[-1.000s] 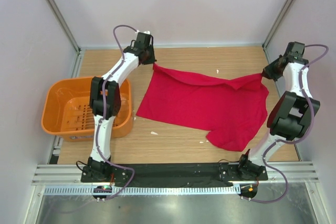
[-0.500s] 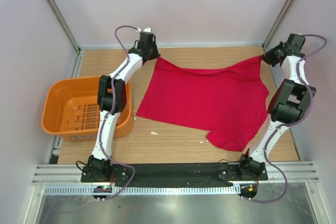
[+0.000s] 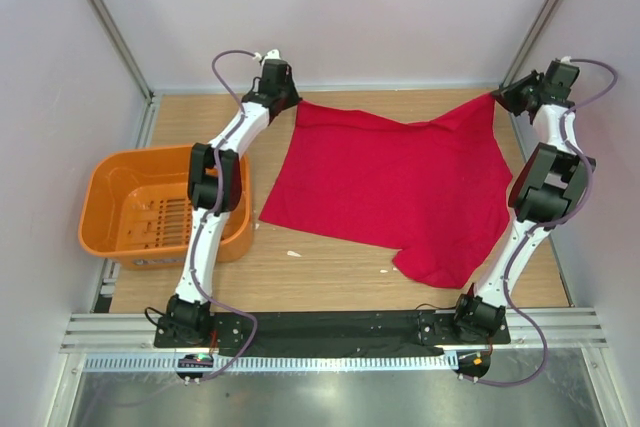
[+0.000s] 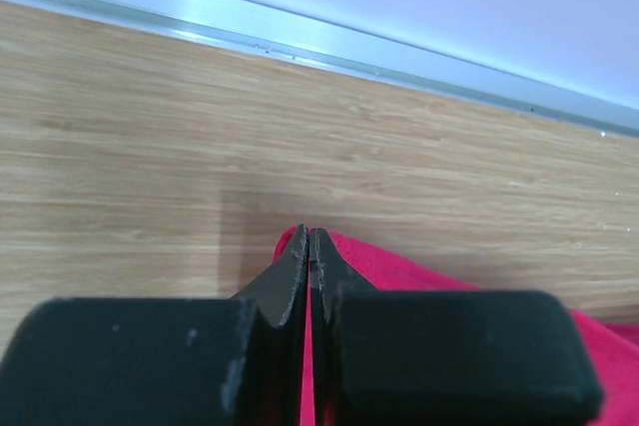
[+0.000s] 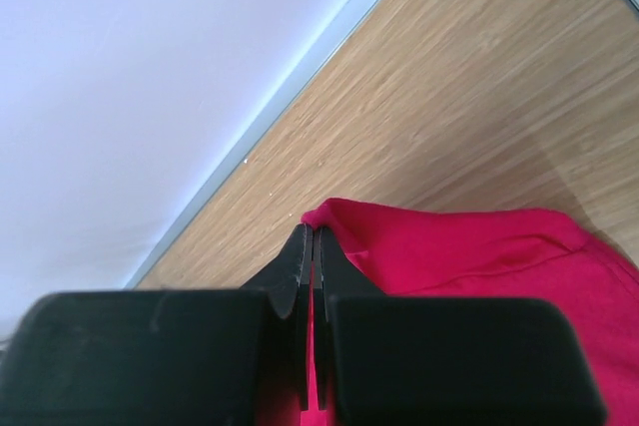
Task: Fold and stack the t-shirts
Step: Fold the tshirt
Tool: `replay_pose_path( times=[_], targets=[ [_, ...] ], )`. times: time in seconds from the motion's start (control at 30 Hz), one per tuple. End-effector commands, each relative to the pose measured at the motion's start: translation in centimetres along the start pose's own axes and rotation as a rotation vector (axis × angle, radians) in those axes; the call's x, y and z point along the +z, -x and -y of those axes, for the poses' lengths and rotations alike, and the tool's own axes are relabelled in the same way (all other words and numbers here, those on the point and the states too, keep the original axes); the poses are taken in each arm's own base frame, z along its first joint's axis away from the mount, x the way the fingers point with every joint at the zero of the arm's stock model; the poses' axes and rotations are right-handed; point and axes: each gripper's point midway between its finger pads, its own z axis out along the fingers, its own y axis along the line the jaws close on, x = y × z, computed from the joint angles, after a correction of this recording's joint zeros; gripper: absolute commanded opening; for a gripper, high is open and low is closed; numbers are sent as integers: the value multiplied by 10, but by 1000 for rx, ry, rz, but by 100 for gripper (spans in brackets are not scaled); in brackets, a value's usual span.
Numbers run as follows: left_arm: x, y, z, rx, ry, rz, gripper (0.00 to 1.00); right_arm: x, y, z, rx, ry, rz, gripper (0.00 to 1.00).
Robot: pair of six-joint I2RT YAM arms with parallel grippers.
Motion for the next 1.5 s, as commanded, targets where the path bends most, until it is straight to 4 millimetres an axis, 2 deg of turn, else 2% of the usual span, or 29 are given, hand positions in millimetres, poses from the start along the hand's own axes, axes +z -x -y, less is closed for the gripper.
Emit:
replay_pose_path(
  times=[0.0,0.07,0.13,0.2,0.23,0.27,0.3,0.33,0.37,0.43,0.47,0.5,0.53,0.6,0.63,0.67,0.73,0.87,0.93,1.0,1.07,1.1,1.23,1.37,1.47],
  targets=[
    [2,32,13,-24,-50,94,0,-5,25,-31,-52,101,58,1],
    [1,33,11,-26,-55,88,0,-6,21,-28,-53,86,46,1],
    [-4,35,12,-18,-57,81,0,-18,23,-32,-57,70,61,1],
    [-8,29,11,-4,-55,61,0,-25,15,-24,-43,29,48,1],
    [-12,32,13,2,-58,60,0,-36,17,-30,-49,27,60,1],
    [-16,32,12,18,-57,53,0,-40,8,-23,-33,-2,35,1],
    [-18,24,8,27,-46,24,0,-44,6,-22,-31,-13,34,1],
    [-25,29,11,34,-50,27,0,-57,8,-30,-34,-14,50,1],
    [-29,28,13,48,-54,17,0,-61,-1,-23,-18,-40,31,1],
    [-35,17,6,57,-41,-15,0,-73,-3,-20,-14,-77,34,1],
    [-44,24,9,63,-48,-7,0,-83,-8,-18,-11,-102,21,1],
    [-50,21,13,74,-74,-26,0,-88,-11,-15,-14,-121,14,1],
    [-52,13,8,77,-66,-48,0,-92,-14,-13,-9,-136,10,1],
    [-66,17,14,88,-80,-46,0,-106,-22,-9,-1,-171,-2,1],
    [-67,8,9,91,-72,-68,0,-111,-25,-8,-4,-179,-3,1],
    [-71,9,10,94,-77,-69,0,-116,-31,-1,1,-210,-15,1],
    [-79,7,10,112,-79,-80,0,-128,-34,0,-12,-230,-16,1],
    [-86,-7,-1,140,-54,-137,0,-147,-57,20,-1,-298,-59,1],
    [-89,-16,-6,152,-38,-173,0,-156,-61,26,-2,-322,-56,1],
    [-92,-31,-14,155,-22,-216,0,-160,-70,41,9,-362,-74,1],
    [-96,-36,-17,161,-17,-231,0,-164,-73,47,12,-367,-76,1],
    [-97,-46,-23,162,-5,-254,0,-164,-74,50,18,-371,-76,1],
    [-98,-64,-31,162,10,-303,0,-165,-82,60,19,-404,-105,1],
    [-97,-76,-37,154,21,-334,0,-172,-84,71,10,-441,-101,1],
    [-98,-77,-39,155,28,-339,0,-174,-85,77,0,-461,-107,1]
  ],
)
